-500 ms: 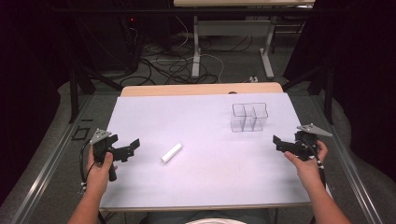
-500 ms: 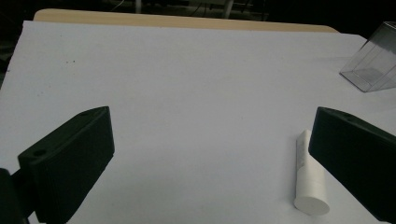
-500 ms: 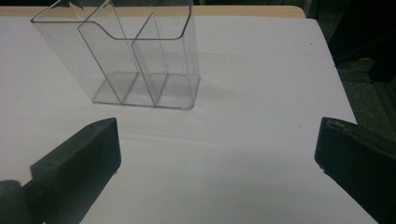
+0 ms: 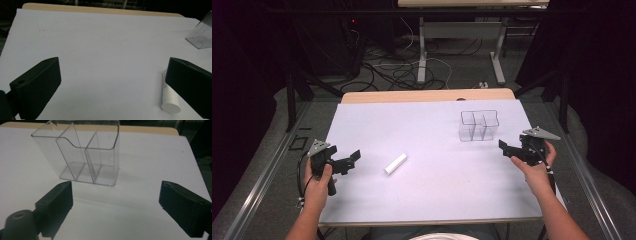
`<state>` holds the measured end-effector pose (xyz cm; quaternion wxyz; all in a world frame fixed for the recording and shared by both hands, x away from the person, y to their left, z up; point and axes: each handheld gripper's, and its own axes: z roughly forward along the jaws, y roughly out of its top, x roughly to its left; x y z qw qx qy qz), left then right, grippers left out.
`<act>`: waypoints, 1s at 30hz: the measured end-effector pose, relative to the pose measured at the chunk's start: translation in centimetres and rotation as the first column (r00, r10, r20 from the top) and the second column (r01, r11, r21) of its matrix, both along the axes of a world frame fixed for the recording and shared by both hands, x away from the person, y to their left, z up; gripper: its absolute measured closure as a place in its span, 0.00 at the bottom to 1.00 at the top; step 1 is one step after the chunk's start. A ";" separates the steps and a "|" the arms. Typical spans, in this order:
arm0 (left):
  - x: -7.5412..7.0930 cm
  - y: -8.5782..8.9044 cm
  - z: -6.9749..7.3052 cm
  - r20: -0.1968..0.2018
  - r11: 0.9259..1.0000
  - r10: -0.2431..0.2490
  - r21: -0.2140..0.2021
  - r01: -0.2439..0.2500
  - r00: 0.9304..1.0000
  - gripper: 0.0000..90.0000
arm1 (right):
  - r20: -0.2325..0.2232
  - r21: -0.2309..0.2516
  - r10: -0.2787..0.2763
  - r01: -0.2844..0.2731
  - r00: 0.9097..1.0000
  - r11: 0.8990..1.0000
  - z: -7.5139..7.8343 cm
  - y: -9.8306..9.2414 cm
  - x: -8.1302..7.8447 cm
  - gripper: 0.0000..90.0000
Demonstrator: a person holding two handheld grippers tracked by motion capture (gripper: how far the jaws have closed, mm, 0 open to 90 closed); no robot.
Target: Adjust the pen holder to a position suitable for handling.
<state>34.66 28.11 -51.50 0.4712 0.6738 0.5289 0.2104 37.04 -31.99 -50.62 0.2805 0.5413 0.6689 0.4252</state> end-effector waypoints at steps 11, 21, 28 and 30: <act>0.1 0.3 -0.1 -0.007 1.000 -0.009 -0.011 0.009 1.000 0.00 | 0.028 -0.015 0.006 -0.005 1.000 1.000 0.6 0.1 1.4 0.34; 0.2 0.4 -0.1 -0.013 1.000 0.004 -0.008 -0.004 1.000 0.00 | 0.008 -0.104 -0.011 0.012 1.000 0.994 2.2 1.2 4.5 0.55; 0.0 0.6 0.0 -0.007 1.000 0.016 -0.003 -0.016 1.000 0.00 | 0.004 -0.094 -0.030 0.031 1.000 0.995 3.8 1.2 6.6 0.70; 0.0 0.5 0.0 -0.006 1.000 0.017 -0.004 -0.017 1.000 0.00 | 0.000 -0.090 -0.021 0.021 1.000 0.996 3.9 1.2 7.0 0.77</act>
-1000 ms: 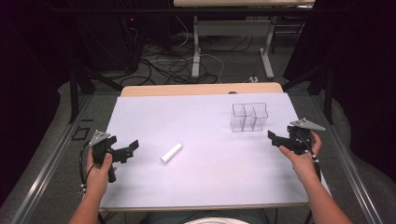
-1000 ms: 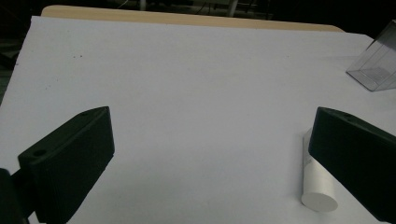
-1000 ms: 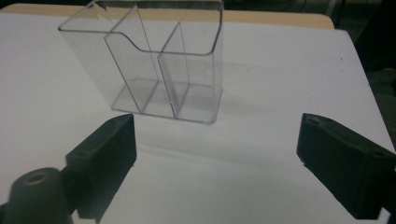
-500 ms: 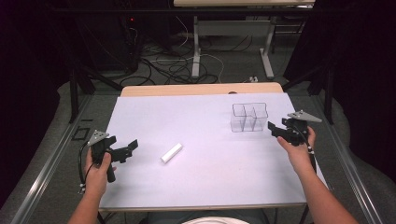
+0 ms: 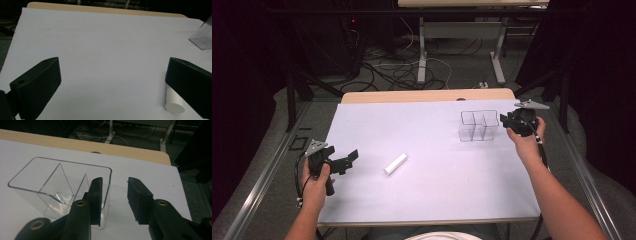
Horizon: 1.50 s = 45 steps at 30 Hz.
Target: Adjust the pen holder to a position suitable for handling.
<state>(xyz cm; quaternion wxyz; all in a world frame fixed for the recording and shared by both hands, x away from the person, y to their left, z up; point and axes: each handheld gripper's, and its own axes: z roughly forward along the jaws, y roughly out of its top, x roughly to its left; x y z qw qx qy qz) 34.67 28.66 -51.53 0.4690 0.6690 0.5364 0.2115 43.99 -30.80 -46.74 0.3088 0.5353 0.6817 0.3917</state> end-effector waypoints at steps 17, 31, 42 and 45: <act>-0.1 -0.1 0.0 -0.003 1.000 -0.011 0.018 0.011 1.000 0.00 | -0.099 -0.031 -0.013 0.010 0.995 0.999 -2.2 -0.2 3.6 1.00; -0.1 0.0 -0.1 -0.006 1.000 -0.007 0.015 0.007 1.000 0.00 | -0.120 0.014 -0.042 0.044 0.992 0.999 -3.3 0.7 4.0 1.00; -0.2 0.0 0.0 -0.007 1.000 -0.007 0.021 0.007 1.000 0.00 | -0.106 0.013 -0.074 0.076 0.992 0.997 -3.5 1.0 3.4 1.00; -0.2 0.0 0.0 -0.007 1.000 -0.006 0.021 0.006 1.000 0.00 | -0.107 0.009 -0.088 0.090 0.990 0.996 -3.4 1.3 3.2 1.00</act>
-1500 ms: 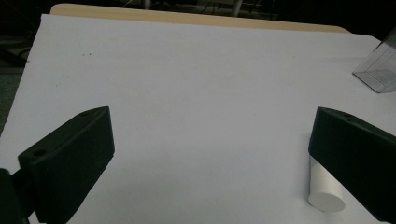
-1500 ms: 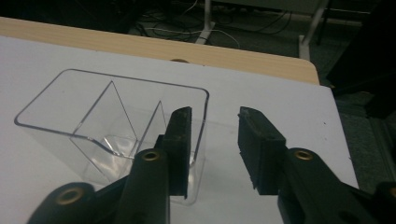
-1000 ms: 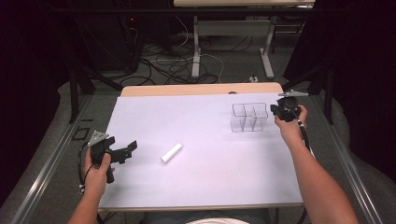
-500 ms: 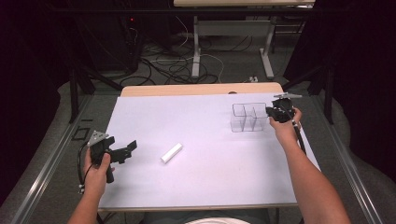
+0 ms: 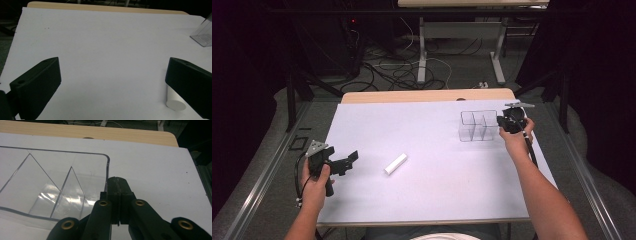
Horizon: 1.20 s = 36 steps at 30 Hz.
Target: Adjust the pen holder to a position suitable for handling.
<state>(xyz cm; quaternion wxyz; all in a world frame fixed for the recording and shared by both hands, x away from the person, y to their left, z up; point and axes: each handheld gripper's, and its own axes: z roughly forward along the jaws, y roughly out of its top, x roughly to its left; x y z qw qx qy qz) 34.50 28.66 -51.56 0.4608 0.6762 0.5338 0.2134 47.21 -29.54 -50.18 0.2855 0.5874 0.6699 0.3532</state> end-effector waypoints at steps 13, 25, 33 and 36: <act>0.0 0.1 0.0 -0.001 1.000 0.001 0.005 -0.001 1.000 0.00 | -0.014 0.010 0.002 -0.002 1.000 1.000 0.1 1.7 -0.5 1.00; 0.0 0.1 0.0 -0.004 1.000 0.000 0.008 0.000 1.000 0.00 | -0.015 0.028 0.064 -0.064 0.998 0.998 -0.1 6.1 -0.9 1.00; 0.0 0.1 -0.1 -0.002 1.000 -0.001 0.015 0.001 1.000 0.00 | -0.015 0.058 0.073 -0.072 0.997 0.996 -0.2 8.5 -1.3 1.00; 0.0 0.1 -0.1 -0.001 1.000 -0.003 0.015 0.003 1.000 0.00 | -0.012 0.065 0.099 -0.098 0.995 0.993 -0.3 10.2 -1.4 1.00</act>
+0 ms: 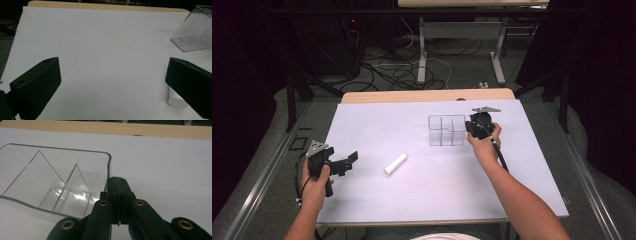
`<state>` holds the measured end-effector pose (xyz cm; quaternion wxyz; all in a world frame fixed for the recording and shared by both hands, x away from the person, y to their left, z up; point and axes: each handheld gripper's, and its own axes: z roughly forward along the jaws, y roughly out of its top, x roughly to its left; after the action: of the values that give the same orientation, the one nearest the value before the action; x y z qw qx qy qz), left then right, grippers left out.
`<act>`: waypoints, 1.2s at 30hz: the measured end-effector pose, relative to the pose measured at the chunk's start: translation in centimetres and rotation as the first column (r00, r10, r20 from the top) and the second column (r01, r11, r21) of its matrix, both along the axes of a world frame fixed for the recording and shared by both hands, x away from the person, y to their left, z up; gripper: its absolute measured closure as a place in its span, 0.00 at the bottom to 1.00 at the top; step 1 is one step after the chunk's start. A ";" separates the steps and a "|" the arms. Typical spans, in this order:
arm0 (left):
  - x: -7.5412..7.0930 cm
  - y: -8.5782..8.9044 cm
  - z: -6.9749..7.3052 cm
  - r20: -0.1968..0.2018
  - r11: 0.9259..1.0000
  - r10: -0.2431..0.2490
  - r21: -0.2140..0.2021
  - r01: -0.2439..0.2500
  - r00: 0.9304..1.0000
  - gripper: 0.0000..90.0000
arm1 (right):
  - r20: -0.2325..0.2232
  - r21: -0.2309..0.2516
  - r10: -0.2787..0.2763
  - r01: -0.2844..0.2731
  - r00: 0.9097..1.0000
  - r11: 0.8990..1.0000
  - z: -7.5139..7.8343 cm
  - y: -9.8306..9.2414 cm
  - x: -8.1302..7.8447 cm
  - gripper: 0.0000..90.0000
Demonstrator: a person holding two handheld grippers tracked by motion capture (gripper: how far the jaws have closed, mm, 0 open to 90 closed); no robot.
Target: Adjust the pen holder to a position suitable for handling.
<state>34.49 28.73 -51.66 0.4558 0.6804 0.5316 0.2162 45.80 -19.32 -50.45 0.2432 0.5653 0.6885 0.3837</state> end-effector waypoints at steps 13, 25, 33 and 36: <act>0.0 0.0 -0.1 -0.007 1.000 -0.002 0.001 0.002 1.000 0.00 | 0.013 0.004 0.067 -0.067 0.998 0.998 -0.2 4.3 -0.2 1.00; 0.0 -0.1 -0.2 -0.012 1.000 -0.010 0.008 0.010 1.000 0.00 | 0.009 0.002 0.091 -0.091 0.996 0.996 -0.2 5.3 0.0 1.00; 0.0 -0.3 -0.2 -0.027 1.000 -0.016 0.012 0.016 1.000 0.00 | 0.017 0.012 0.114 -0.114 0.993 0.993 0.3 4.6 0.0 0.95; 0.0 -0.2 -0.2 -0.029 1.000 -0.016 0.010 0.016 0.999 0.00 | 0.030 0.040 0.115 -0.116 0.993 0.992 0.8 3.8 -0.1 0.93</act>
<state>34.51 28.52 -51.88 0.4464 0.6899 0.5315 0.2055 45.71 -15.50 -49.69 0.2184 0.5241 0.7085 0.4190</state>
